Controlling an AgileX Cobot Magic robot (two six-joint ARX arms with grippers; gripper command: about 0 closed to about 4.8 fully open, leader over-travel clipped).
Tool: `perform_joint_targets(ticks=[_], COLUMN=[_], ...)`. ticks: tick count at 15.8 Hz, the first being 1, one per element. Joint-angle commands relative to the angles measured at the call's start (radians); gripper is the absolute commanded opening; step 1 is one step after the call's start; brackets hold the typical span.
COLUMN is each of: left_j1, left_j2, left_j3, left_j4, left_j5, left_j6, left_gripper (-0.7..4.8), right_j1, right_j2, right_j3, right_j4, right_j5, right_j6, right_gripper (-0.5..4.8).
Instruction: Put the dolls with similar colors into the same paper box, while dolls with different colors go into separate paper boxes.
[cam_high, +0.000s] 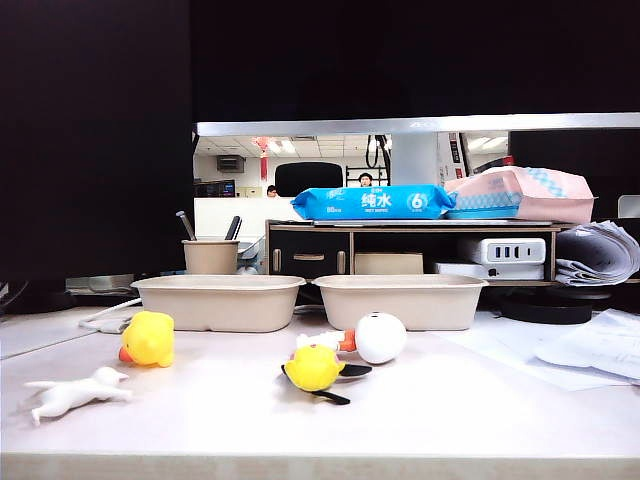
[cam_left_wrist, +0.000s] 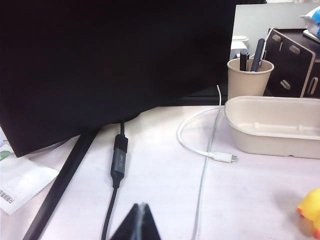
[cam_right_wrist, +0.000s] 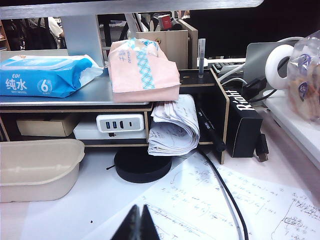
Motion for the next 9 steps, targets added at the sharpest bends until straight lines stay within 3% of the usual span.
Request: perform_joint_targets(ticks=[1, 4, 6, 7, 9], left_j1=[0.002, -0.025, -0.121, -0.182, -0.345], left_j2=[0.0, 0.0, 0.006, 0.019, 0.085], left_j3=[0.001, 0.001, 0.001, 0.001, 0.001], left_j4=[0.005, 0.005, 0.006, 0.006, 0.005], left_j5=[0.0, -0.002, -0.003, -0.003, 0.0], left_j6=[0.0, 0.0, 0.0, 0.0, 0.0], left_gripper=[-0.05, -0.05, -0.05, -0.05, -0.05], right_j1=[0.0, 0.0, 0.0, 0.0, 0.002], right_j2=[0.0, 0.0, 0.0, 0.0, 0.0], right_j3=[-0.005, -0.005, -0.004, -0.004, -0.003], right_j4=[0.014, 0.024, 0.034, 0.035, 0.053], right_j5=[-0.002, -0.003, -0.007, -0.043, -0.226], right_j6=[0.004, 0.033, 0.327, 0.441, 0.481], right_gripper=[-0.05, -0.05, -0.05, -0.03, 0.19])
